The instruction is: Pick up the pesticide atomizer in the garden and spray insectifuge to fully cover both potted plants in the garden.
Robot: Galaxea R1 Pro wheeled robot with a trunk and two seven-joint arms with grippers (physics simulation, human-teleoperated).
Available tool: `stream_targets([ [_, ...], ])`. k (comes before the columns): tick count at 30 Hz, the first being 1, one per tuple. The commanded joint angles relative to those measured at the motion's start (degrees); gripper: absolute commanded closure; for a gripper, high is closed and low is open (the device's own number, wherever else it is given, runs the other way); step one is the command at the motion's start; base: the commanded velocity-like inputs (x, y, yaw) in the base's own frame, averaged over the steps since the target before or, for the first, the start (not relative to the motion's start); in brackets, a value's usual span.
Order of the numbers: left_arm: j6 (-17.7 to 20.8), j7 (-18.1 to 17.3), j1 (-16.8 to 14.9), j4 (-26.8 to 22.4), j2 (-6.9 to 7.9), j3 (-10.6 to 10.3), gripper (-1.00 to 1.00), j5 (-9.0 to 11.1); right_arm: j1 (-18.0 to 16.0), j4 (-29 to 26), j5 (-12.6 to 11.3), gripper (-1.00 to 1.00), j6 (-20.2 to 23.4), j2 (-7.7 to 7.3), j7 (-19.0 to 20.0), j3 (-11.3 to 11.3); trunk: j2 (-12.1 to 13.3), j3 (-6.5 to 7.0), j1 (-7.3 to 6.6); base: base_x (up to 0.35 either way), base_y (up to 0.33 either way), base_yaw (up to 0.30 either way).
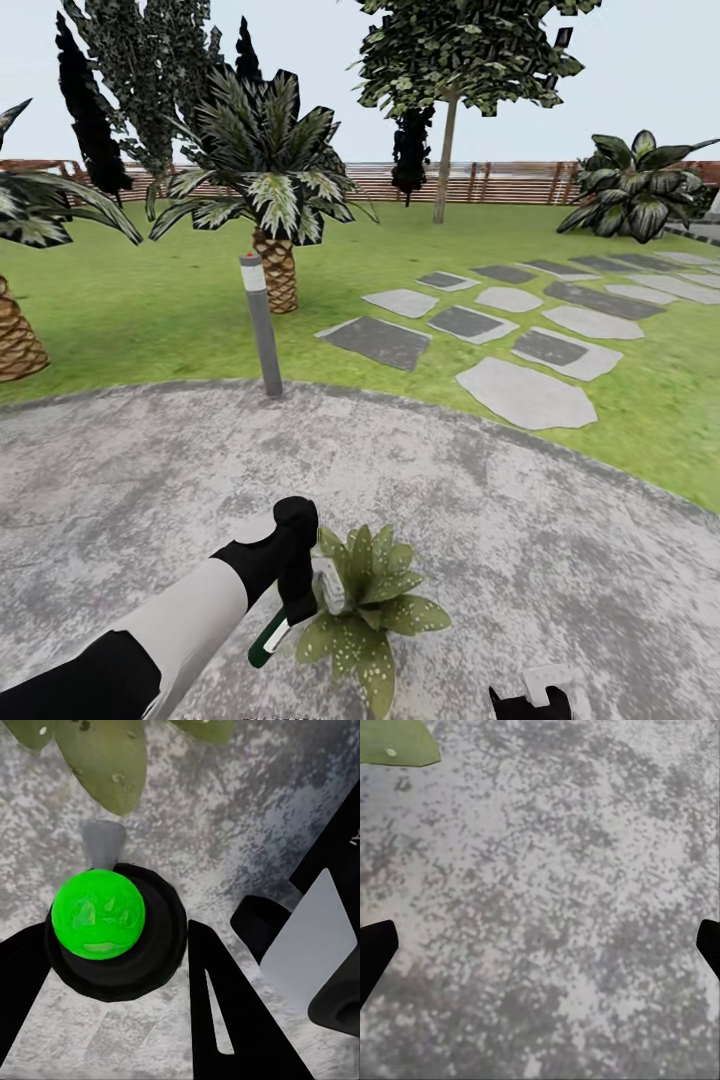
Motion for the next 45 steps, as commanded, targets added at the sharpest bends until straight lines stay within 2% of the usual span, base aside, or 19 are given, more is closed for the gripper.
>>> stream_targets([
  [1, 0.54, -0.49, -0.04, -0.04, -0.01, -0.09, 1.0, -0.42, -0.02, 0.02, 0.4, -1.0, -0.19, -0.01, 0.3, -0.5, -0.02, -0.05, -0.01, 0.0, 0.0, 0.278],
  [5, 0.53, -0.49, 0.0, -0.07, -0.03, -0.07, 1.0, -0.42, -0.02, 0.02, 0.4, -1.0, -0.19, -0.01, 0.3, -0.5, -0.02, -0.05, -0.01, 0.0, -0.005, 0.186],
  [17, 0.46, -0.41, 0.07, -0.11, -0.02, -0.1, 1.0, -0.42, -0.02, 0.02, 0.4, -1.0, -0.19, -0.01, 0.3, -0.5, -0.02, -0.05, -0.01, 0.0, -0.146, 0.004],
  [25, 0.45, -0.4, 0.11, -0.11, -0.01, -0.01, 1.0, -0.42, -0.02, 0.02, 0.4, -1.0, -0.19, -0.01, 0.3, -0.5, -0.02, -0.05, -0.01, 0.0, -0.001, -0.253],
  [32, 0.45, -0.4, 0.05, -0.11, -0.01, -0.01, 1.0, -0.4, -0.02, -0.07, 0.32, -1.0, -0.28, 0.15, 0.3, -0.5, -0.02, -0.05, -0.01, -0.003, -0.161, -0.045],
  [45, 0.45, -0.44, 0.05, -0.11, -0.15, -0.01, 1.0, -0.32, -0.02, -0.07, 0.34, -1.0, -0.21, 0.02, 0.3, -0.5, -0.02, -0.05, -0.01, -0.225, -0.203, 0.0],
])
